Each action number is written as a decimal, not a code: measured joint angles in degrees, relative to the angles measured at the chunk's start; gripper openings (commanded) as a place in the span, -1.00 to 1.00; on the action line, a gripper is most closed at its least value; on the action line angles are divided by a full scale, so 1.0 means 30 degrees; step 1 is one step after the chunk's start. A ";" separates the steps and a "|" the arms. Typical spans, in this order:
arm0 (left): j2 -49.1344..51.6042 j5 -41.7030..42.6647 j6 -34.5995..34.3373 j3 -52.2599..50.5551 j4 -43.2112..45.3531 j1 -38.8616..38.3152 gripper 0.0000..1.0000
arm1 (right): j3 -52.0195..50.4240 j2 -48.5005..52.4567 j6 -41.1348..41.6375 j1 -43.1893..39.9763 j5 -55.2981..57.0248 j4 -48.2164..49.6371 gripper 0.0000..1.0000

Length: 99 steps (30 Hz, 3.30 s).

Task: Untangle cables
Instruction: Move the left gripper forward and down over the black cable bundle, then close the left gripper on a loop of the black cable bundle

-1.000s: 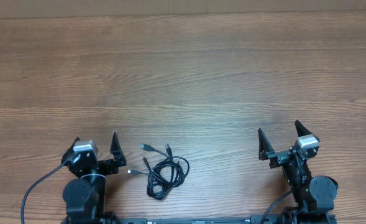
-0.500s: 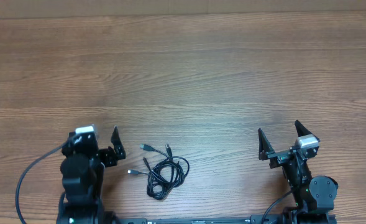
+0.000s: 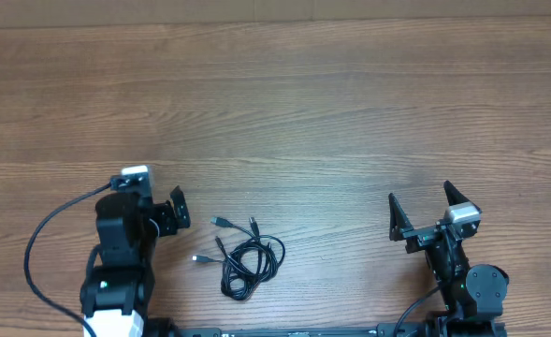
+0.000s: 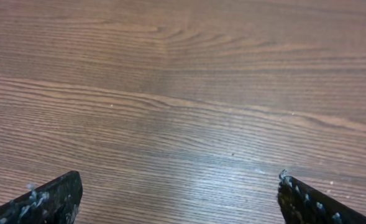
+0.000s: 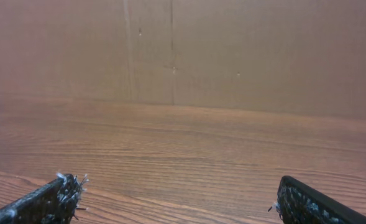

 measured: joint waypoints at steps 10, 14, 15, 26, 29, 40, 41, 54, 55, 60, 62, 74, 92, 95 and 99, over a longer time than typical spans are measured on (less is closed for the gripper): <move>0.1829 -0.0102 0.0189 0.0510 0.0000 0.0000 0.99 | 0.0000 0.0000 0.0000 0.0000 0.0007 0.0007 1.00; 0.2331 0.0153 0.0197 0.0772 -0.0102 0.0000 0.99 | 0.0000 0.0000 -0.0007 0.0000 0.0015 0.0007 1.00; 0.2499 0.0175 0.0197 0.0918 -0.0211 0.0000 1.00 | 0.0000 0.0000 0.0000 0.0000 0.0007 0.0000 1.00; 0.4932 0.3942 0.1836 0.2623 -0.0809 0.0000 0.99 | 0.0000 0.0000 0.0000 0.0000 0.0015 -0.0007 1.00; 0.5676 0.5574 0.3096 0.2943 -0.0889 0.0000 0.99 | 0.0000 0.0000 -0.0007 0.0000 0.0015 0.0000 1.00; 0.6462 1.0054 0.6375 0.4656 -0.2645 -0.1180 0.99 | 0.0000 0.0000 -0.0007 0.0000 0.0015 -0.0007 1.00; 0.6477 1.0156 0.6550 0.5056 -0.2892 -0.1464 1.00 | 0.0000 0.0000 -0.0007 0.0000 0.0015 0.0000 1.00; 0.8080 0.9253 0.9129 0.7613 -0.8604 -0.5224 0.99 | 0.0000 0.0000 -0.0007 0.0000 0.0015 0.0000 1.00; 0.8174 0.9209 0.9377 0.7606 -0.8896 -0.5501 0.99 | 0.0000 0.0000 0.0000 0.0000 0.0015 0.0000 1.00; 0.8320 0.9114 1.0127 0.7613 -0.9457 -0.6645 0.99 | 0.0000 0.0000 -0.0007 0.0000 0.0007 -0.0007 0.99; 0.8320 0.9092 1.0185 0.7613 -0.9420 -0.6994 0.99 | 0.0000 0.0000 -0.0007 0.0000 0.0015 0.0007 1.00; 0.8320 0.8597 1.0171 0.7613 -0.9012 -0.7176 0.99 | 0.0000 0.0000 0.0000 0.0000 0.0007 0.0000 1.00; 0.8582 0.8750 1.1205 0.7628 -1.0229 -0.9457 0.99 | 0.0000 0.0000 0.0000 0.0000 0.0015 0.0000 1.00; 0.9282 0.8757 1.1285 0.7643 -1.0367 -0.9704 0.99 | 0.0000 0.0000 0.0007 0.0000 0.0022 -0.0015 1.00; 1.0622 0.8743 1.1504 0.7650 -1.0360 -0.9777 1.00 | 0.0000 0.0000 -0.0007 0.0000 0.0015 0.0000 1.00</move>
